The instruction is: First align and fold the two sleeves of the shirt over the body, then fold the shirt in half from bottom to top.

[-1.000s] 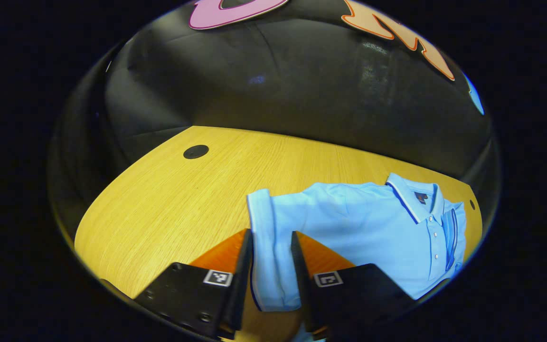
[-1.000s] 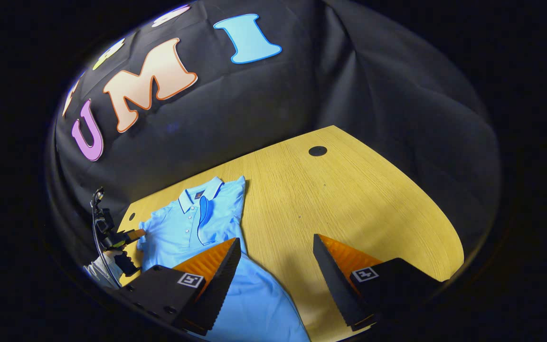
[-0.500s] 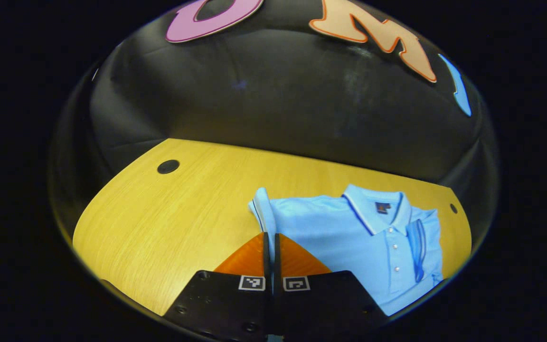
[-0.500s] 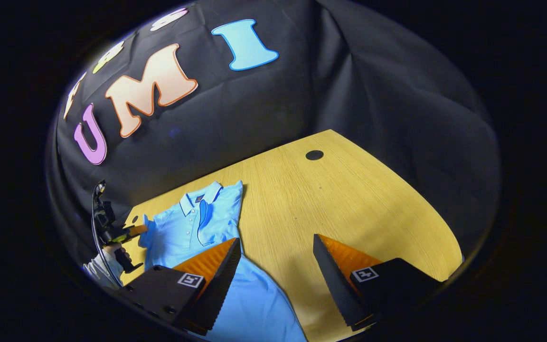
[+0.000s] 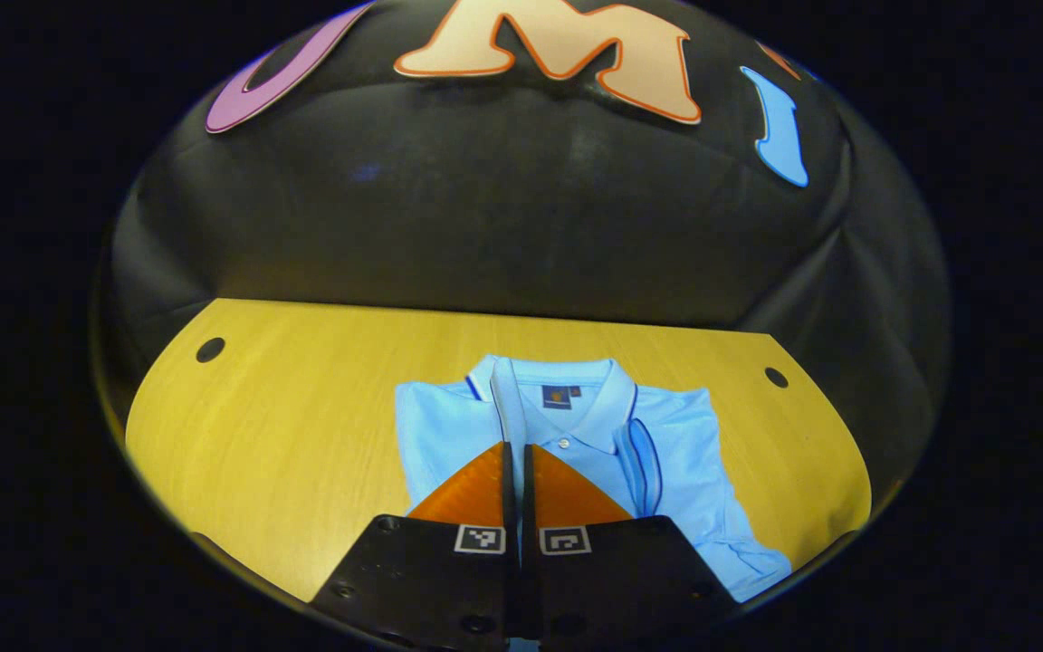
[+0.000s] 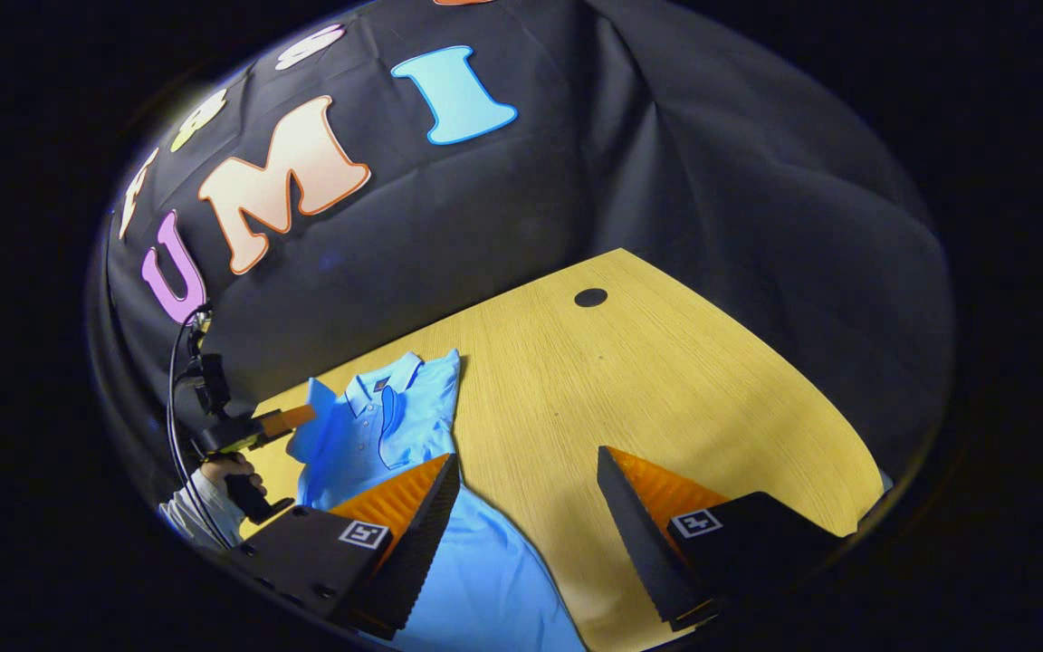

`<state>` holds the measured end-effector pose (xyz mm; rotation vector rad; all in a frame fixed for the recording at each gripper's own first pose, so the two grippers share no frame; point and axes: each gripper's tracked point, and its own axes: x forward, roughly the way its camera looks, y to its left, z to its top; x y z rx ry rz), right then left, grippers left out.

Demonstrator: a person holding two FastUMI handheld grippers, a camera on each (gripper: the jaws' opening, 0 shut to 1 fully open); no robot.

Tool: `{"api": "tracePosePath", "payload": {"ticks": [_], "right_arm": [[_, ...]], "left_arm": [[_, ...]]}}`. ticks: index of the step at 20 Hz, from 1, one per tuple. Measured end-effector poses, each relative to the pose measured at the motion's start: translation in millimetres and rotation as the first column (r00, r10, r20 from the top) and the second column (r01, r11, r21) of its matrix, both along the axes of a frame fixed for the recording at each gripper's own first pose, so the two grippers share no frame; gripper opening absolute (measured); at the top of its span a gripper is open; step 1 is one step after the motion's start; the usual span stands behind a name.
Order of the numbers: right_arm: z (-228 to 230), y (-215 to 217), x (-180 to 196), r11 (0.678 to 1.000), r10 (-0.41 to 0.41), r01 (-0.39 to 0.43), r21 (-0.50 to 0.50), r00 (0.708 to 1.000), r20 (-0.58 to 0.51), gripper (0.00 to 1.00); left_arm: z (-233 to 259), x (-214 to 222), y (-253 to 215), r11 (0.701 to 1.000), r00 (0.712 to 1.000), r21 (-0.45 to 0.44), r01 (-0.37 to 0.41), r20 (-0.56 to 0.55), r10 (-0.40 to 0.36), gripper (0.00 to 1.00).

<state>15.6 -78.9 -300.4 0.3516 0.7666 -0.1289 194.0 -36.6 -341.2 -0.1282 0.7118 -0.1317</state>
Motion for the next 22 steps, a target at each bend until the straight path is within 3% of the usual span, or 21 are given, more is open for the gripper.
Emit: {"api": "tracePosePath", "payload": {"ticks": [3,5,6,8,9,10,13,22], "right_arm": [[-4.3,4.7,2.0,1.0,-0.002,0.002,0.002,1.0,-0.009,0.97],[-6.6,10.6,3.4,1.0,-0.004,0.004,0.01,1.0,-0.015,0.97],[-7.2,13.5,4.7,1.0,-0.004,0.004,0.01,1.0,-0.016,0.97],[-9.1,19.3,7.9,1.0,0.002,-0.002,0.007,1.0,-0.013,0.97],[-10.6,23.2,8.7,1.0,0.003,-0.003,0.002,1.0,-0.01,0.97],[-10.4,25.7,9.3,1.0,0.003,-0.003,-0.003,1.0,-0.005,0.97],[-6.4,35.1,10.7,1.0,0.005,-0.005,-0.014,1.0,0.024,0.97],[7.0,47.9,-51.8,0.982,0.171,-0.167,-0.09,0.985,0.034,0.97]], "left_arm": [[-16.6,-5.0,-14.6,0.999,0.999,-0.004,0.034,-0.039,-0.034,0.0],[-14.5,-10.8,-23.5,0.997,0.997,-0.057,0.059,-0.043,-0.062,0.03],[-14.6,-9.6,-29.0,0.994,0.996,-0.083,0.075,-0.039,-0.079,0.21],[-7.2,-8.4,-20.8,0.994,0.996,-0.074,0.084,-0.016,-0.086,1.0],[-1.5,-11.7,-16.7,0.993,0.996,-0.073,0.09,0.0,-0.09,0.93],[6.9,-17.8,-11.5,0.992,0.995,-0.075,0.099,0.016,-0.098,0.97],[32.3,-43.0,7.8,0.991,0.992,-0.077,0.114,0.056,-0.109,0.97],[80.4,-165.7,63.8,0.999,0.998,-0.046,-0.02,0.061,0.023,0.96]]}}
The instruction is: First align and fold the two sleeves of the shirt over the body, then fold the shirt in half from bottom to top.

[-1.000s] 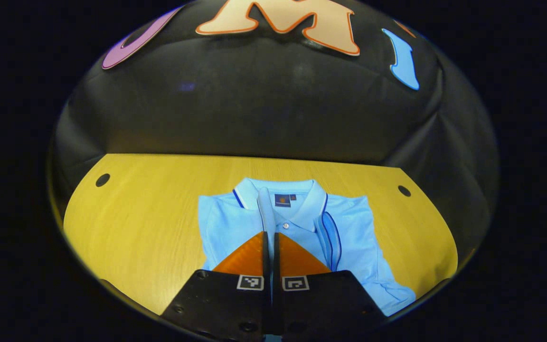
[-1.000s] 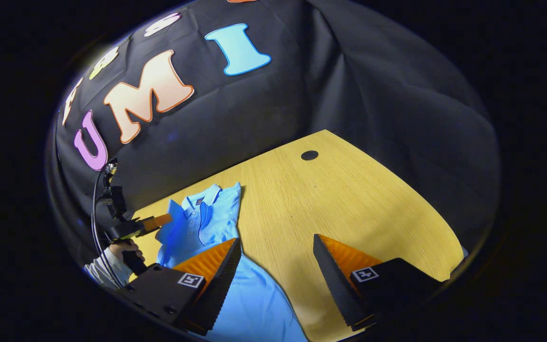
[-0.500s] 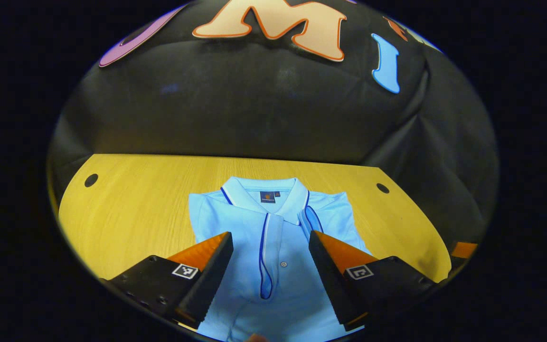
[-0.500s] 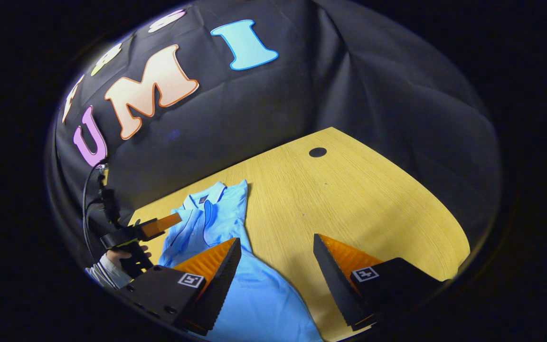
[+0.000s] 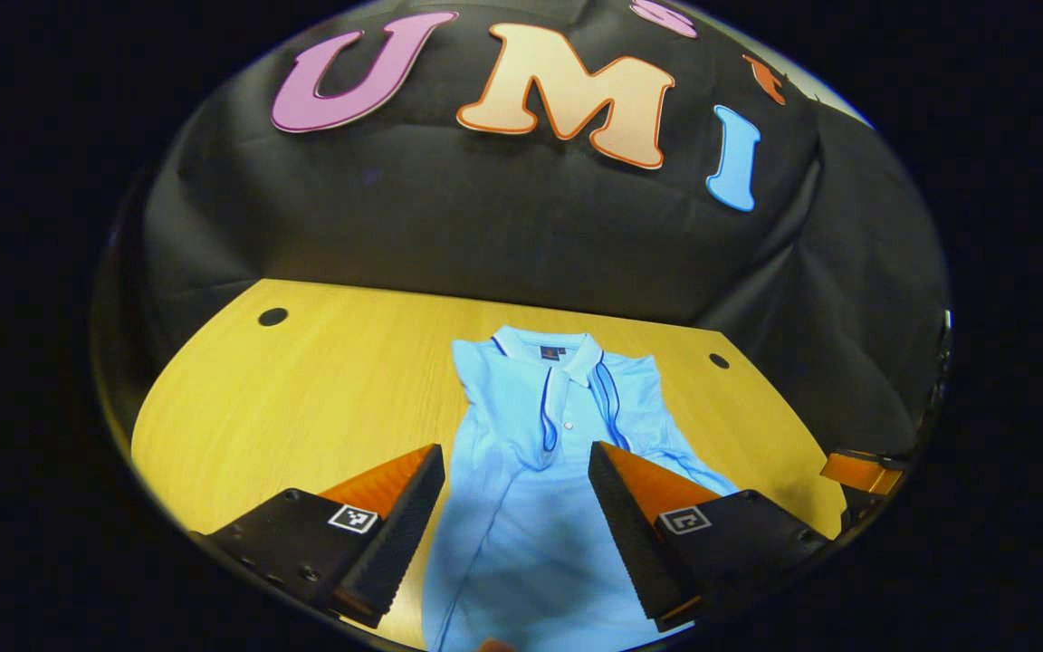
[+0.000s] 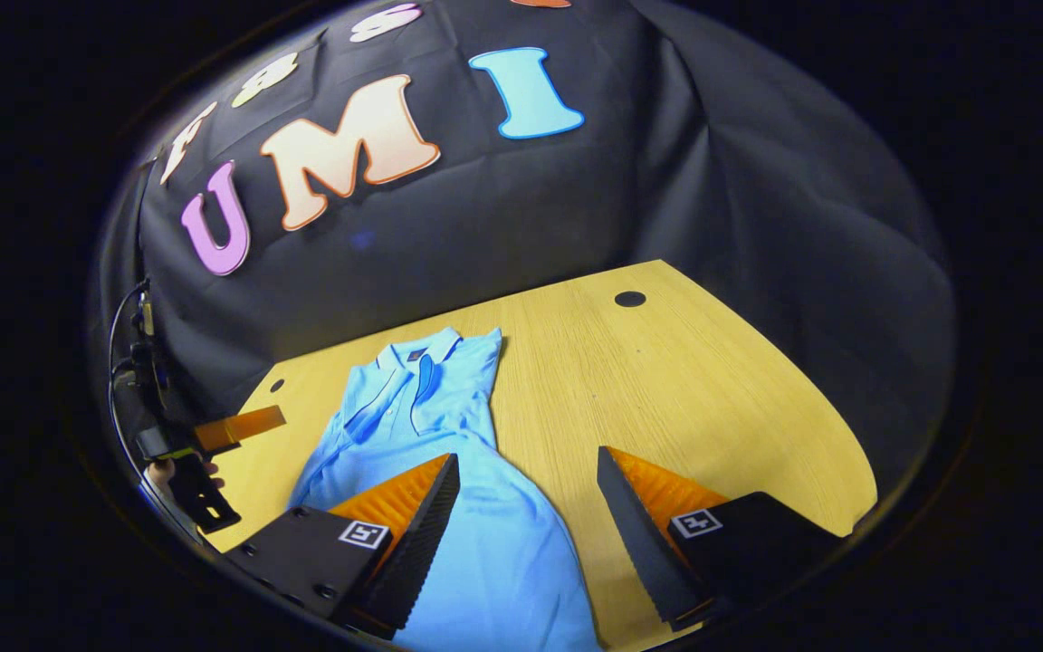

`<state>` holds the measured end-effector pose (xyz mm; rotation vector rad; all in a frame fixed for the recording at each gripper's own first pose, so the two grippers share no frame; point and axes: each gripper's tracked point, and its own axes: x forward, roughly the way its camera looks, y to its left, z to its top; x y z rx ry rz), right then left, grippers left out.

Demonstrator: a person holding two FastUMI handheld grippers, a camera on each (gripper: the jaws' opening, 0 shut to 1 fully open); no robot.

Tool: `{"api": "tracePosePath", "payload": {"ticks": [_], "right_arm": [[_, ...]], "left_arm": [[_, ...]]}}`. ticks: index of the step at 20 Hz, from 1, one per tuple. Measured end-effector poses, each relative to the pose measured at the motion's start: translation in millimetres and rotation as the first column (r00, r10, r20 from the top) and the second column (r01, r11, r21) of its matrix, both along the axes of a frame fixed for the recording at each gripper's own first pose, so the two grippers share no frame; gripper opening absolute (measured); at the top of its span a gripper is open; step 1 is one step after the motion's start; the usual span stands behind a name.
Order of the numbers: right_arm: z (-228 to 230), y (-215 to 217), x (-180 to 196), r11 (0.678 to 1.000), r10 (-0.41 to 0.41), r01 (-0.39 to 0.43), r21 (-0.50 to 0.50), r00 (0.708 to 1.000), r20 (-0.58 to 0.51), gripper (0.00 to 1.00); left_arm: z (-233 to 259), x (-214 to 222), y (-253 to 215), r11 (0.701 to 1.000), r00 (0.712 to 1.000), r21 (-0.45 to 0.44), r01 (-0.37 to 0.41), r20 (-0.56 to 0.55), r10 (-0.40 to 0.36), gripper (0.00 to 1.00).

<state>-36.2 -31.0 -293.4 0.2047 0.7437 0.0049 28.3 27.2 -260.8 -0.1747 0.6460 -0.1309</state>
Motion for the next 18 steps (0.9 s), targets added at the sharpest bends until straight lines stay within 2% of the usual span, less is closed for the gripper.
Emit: {"api": "tracePosePath", "payload": {"ticks": [5,10,18], "right_arm": [[-4.0,3.8,-61.5,0.991,0.109,-0.111,-0.071,0.994,-0.02,0.97],[-26.1,4.3,-113.1,0.982,0.159,-0.166,-0.094,0.984,-0.074,0.97],[-69.0,-9.6,-162.9,0.958,0.198,-0.23,-0.173,0.963,-0.184,0.97]], "left_arm": [[-0.9,-81.7,14.3,0.999,0.999,0.049,-0.024,-0.038,0.026,0.96],[-31.8,-160.4,8.3,0.995,0.994,0.095,-0.002,-0.108,0.013,0.96],[-83.6,-223.2,12.1,0.988,0.984,0.155,-0.025,-0.169,0.051,0.96]]}}
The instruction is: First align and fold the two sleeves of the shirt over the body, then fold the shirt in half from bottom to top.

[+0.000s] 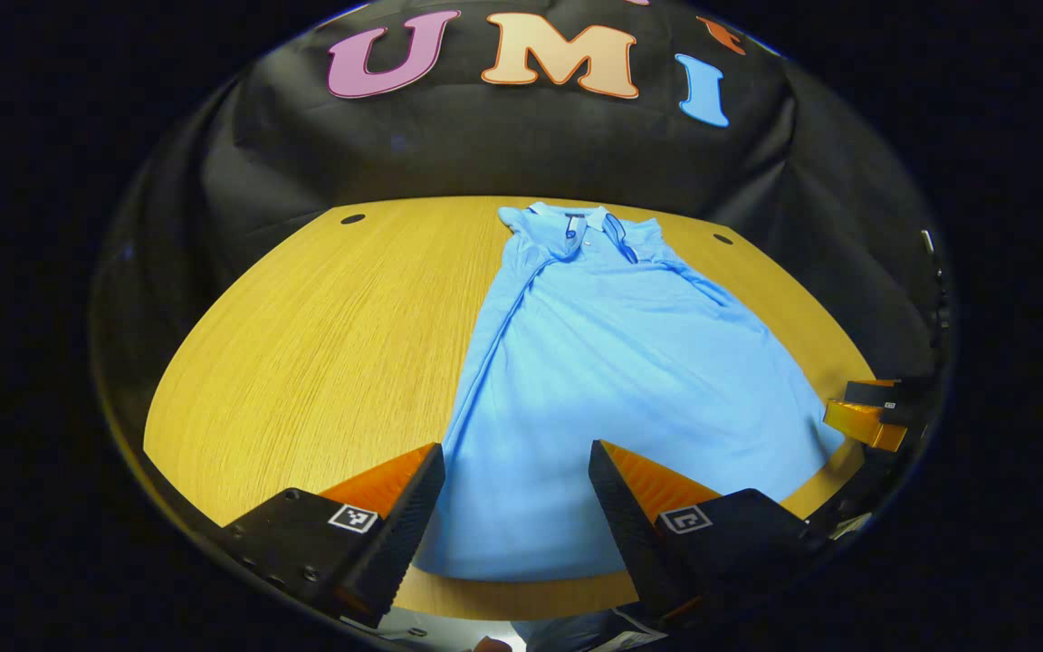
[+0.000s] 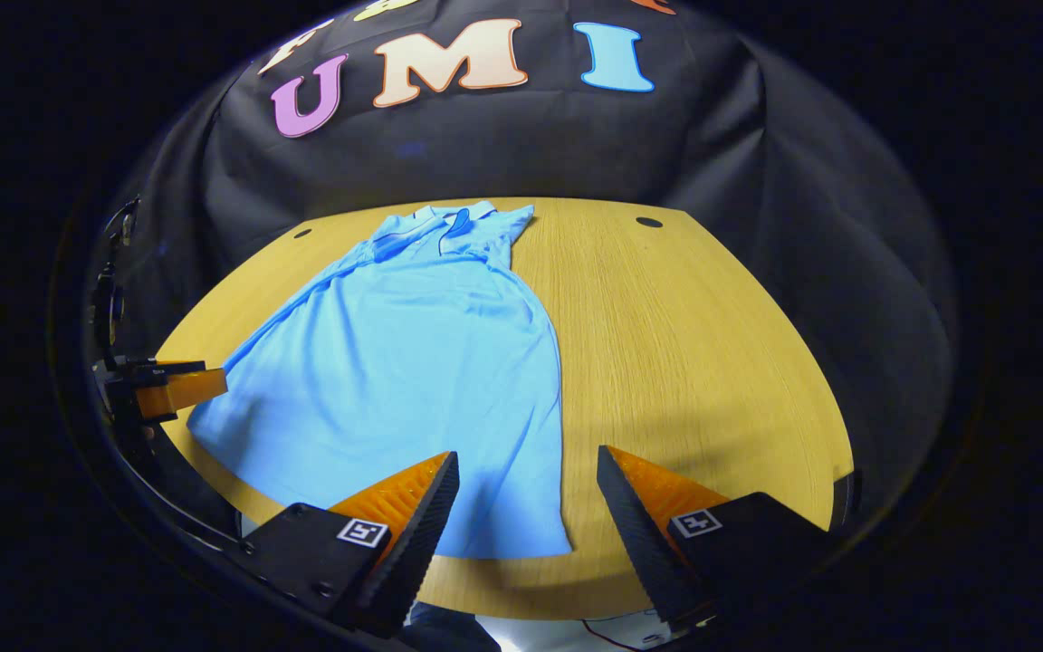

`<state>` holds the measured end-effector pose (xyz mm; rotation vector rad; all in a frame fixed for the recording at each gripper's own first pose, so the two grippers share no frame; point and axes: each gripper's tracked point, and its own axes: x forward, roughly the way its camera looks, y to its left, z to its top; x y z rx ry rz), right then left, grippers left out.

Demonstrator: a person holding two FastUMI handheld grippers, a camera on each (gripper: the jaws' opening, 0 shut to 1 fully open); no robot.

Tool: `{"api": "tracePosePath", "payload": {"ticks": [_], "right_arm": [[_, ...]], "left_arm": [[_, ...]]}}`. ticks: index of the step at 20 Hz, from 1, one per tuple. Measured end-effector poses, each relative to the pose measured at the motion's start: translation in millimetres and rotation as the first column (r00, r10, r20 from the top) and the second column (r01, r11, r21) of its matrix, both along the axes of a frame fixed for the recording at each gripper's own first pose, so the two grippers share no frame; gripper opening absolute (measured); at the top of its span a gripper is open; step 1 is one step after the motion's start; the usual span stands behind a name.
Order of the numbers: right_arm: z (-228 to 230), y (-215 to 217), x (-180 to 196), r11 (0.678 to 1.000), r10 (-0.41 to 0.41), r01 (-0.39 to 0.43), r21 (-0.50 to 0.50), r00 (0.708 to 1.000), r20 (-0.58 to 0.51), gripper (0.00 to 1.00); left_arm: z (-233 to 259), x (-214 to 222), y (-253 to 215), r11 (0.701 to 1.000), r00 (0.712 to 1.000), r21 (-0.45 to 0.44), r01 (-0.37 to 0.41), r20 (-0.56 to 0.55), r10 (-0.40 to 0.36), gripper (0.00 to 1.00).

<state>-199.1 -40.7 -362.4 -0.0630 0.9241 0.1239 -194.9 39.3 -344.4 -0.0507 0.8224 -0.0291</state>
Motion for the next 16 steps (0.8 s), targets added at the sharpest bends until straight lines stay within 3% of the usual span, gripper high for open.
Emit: {"api": "tracePosePath", "payload": {"ticks": [4,7,8,9,10,12,13,14,15,16], "right_arm": [[-14.6,-3.3,-12.8,0.999,0.011,-0.012,-0.034,0.999,-0.039,0.97],[-20.4,-0.8,-18.1,1.0,-0.003,0.001,-0.024,0.998,-0.07,0.98],[-23.3,1.1,-20.2,1.0,-0.005,0.003,-0.017,0.996,-0.086,0.93],[-22.4,3.2,-18.9,1.0,-0.008,0.007,-0.013,0.997,-0.082,0.97],[-23.2,3.7,-21.1,1.0,0.002,-0.003,-0.011,0.996,-0.088,0.89],[-23.2,13.9,-21.5,0.999,0.039,-0.038,0.005,0.995,-0.091,0.85],[-25.3,19.4,-22.4,0.999,0.051,-0.05,0.015,0.994,-0.098,0.72],[-24.8,25.1,-22.8,0.998,0.061,-0.058,0.026,0.993,-0.101,0.63],[-25.9,31.5,-25.1,0.997,0.07,-0.065,0.045,0.992,-0.11,0.43],[-26.1,35.3,-25.5,0.996,0.067,-0.061,0.061,0.992,-0.11,0.31]], "left_arm": [[-17.9,-18.3,-0.4,1.0,0.999,0.003,-0.027,-0.03,0.027,0.96],[-27.1,-18.9,-1.3,0.999,1.0,0.047,-0.001,-0.021,0.002,0.97],[-28.0,-21.0,-2.8,0.999,1.0,0.047,0.006,-0.024,-0.005,0.96],[-27.6,-20.1,-3.0,0.999,1.0,0.043,0.004,-0.01,-0.004,0.96],[-28.5,-19.7,-4.6,0.999,1.0,0.037,0.005,-0.007,-0.005,0.97],[-27.1,-18.6,-12.8,0.999,1.0,0.025,0.024,0.018,-0.025,0.94],[-31.4,-16.7,-19.8,0.999,0.999,0.019,0.04,0.026,-0.041,0.86],[-31.3,-15.6,-24.2,0.999,0.998,0.012,0.048,0.029,-0.048,0.59],[-32.3,-15.5,-30.8,0.999,0.998,-0.005,0.051,0.025,-0.051,0.5],[-30.6,-14.7,-36.3,0.998,0.999,-0.029,0.047,0.028,-0.046,0.31]]}}
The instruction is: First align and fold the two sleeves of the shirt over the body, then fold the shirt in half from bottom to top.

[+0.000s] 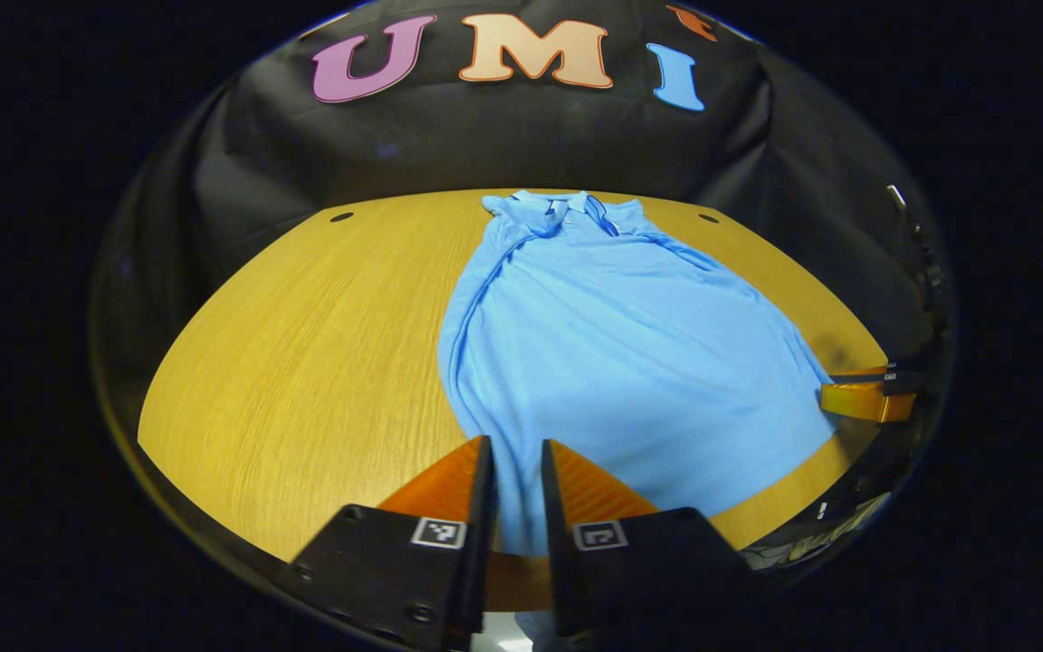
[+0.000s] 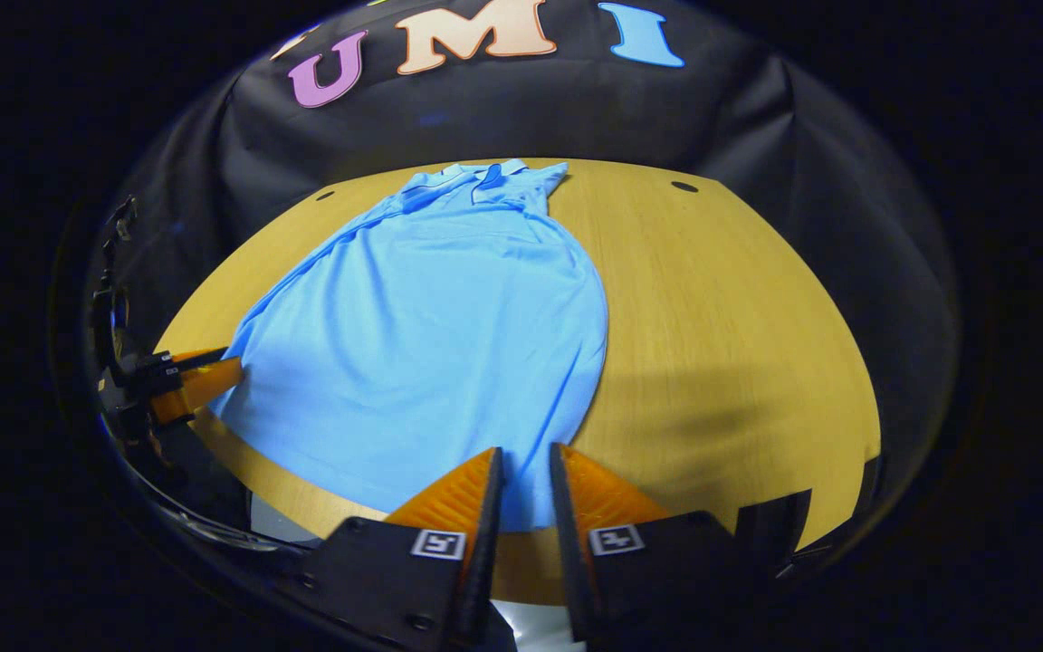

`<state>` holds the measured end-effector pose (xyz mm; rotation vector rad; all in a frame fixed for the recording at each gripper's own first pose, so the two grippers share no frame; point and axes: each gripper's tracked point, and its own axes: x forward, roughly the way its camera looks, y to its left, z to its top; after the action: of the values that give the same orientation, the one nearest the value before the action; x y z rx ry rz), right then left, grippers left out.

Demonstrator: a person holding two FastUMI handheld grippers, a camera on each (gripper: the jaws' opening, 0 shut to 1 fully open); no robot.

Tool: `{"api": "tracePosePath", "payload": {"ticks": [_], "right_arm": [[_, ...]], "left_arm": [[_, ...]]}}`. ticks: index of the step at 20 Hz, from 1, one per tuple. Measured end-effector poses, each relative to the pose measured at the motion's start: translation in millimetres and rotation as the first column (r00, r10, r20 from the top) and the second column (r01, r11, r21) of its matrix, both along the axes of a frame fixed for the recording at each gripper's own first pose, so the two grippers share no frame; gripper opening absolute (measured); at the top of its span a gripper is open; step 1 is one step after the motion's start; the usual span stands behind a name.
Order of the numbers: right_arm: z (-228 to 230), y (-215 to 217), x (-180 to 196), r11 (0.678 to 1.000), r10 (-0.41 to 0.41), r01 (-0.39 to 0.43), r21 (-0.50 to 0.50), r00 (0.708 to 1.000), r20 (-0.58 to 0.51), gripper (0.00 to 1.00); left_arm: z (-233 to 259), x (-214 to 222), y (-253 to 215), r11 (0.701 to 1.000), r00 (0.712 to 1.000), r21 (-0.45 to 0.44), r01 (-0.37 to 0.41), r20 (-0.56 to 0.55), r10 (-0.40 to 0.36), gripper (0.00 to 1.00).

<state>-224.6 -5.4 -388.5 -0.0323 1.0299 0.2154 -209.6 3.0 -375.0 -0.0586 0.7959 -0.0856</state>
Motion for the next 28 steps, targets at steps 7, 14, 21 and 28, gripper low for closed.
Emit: {"api": "tracePosePath", "payload": {"ticks": [7,14,21,28], "right_arm": [[17.2,13.0,13.3,0.984,-0.119,0.119,0.131,0.993,-0.01,0.02],[62.0,30.9,64.6,0.963,-0.167,0.151,0.222,0.984,0.056,0.03],[98.5,41.9,137.2,0.948,-0.232,0.186,0.259,0.96,0.159,0.02],[117.9,55.7,215.7,0.938,-0.269,0.197,0.285,0.932,0.241,0.02]], "left_arm": [[13.3,12.8,-3.1,0.989,0.993,-0.123,-0.087,-0.085,0.077,0.0],[57.3,54.1,9.0,0.987,0.999,-0.152,-0.048,-0.02,0.046,0.0],[83.7,114.6,26.8,0.978,0.998,-0.2,-0.058,0.001,0.06,0.0],[107.4,200.1,42.6,0.98,0.998,-0.197,-0.014,0.064,0.027,0.0]]}}
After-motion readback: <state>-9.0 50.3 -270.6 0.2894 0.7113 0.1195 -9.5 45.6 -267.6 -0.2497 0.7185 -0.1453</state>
